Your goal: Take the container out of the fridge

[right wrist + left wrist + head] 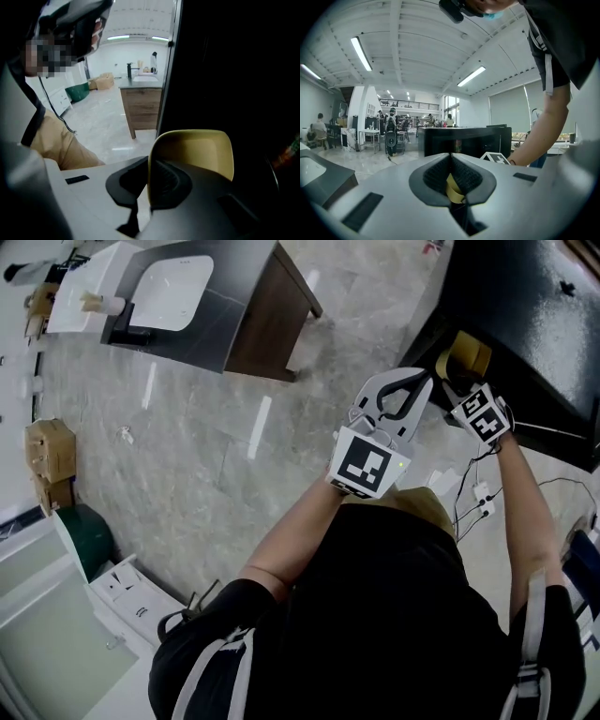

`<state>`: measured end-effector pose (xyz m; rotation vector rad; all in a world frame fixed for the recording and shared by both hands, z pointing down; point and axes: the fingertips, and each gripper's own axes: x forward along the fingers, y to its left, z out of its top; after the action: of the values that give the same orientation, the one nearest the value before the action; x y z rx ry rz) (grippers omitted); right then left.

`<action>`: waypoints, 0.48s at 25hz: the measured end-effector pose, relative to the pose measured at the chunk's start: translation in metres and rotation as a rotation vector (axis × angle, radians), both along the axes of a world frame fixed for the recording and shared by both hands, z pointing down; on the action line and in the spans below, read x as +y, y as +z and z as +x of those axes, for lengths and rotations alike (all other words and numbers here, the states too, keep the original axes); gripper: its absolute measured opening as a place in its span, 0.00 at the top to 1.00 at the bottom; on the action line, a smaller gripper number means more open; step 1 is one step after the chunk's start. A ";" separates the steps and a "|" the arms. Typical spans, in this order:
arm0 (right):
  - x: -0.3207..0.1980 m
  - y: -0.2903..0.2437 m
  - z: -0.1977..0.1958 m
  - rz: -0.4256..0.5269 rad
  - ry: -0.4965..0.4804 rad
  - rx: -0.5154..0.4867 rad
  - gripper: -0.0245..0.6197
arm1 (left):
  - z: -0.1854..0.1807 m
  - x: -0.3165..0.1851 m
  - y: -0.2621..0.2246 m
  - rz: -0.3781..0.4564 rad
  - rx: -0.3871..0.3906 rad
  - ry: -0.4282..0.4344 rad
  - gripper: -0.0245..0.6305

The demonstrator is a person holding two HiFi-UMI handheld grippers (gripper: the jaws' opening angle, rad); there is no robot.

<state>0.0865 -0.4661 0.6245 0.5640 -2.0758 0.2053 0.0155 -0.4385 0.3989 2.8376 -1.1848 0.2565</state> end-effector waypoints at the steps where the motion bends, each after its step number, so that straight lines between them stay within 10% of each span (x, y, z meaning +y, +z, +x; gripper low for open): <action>1: 0.007 -0.007 0.001 -0.002 0.016 -0.038 0.90 | 0.006 0.005 -0.001 0.002 -0.004 0.006 0.93; 12: 0.079 -0.092 0.018 0.085 0.148 -0.343 0.90 | 0.055 0.057 -0.026 0.046 -0.031 0.030 0.93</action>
<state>0.1048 -0.3875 0.5321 0.7794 -2.3832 0.3187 0.0703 -0.3819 0.3727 2.9030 -1.1689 0.2793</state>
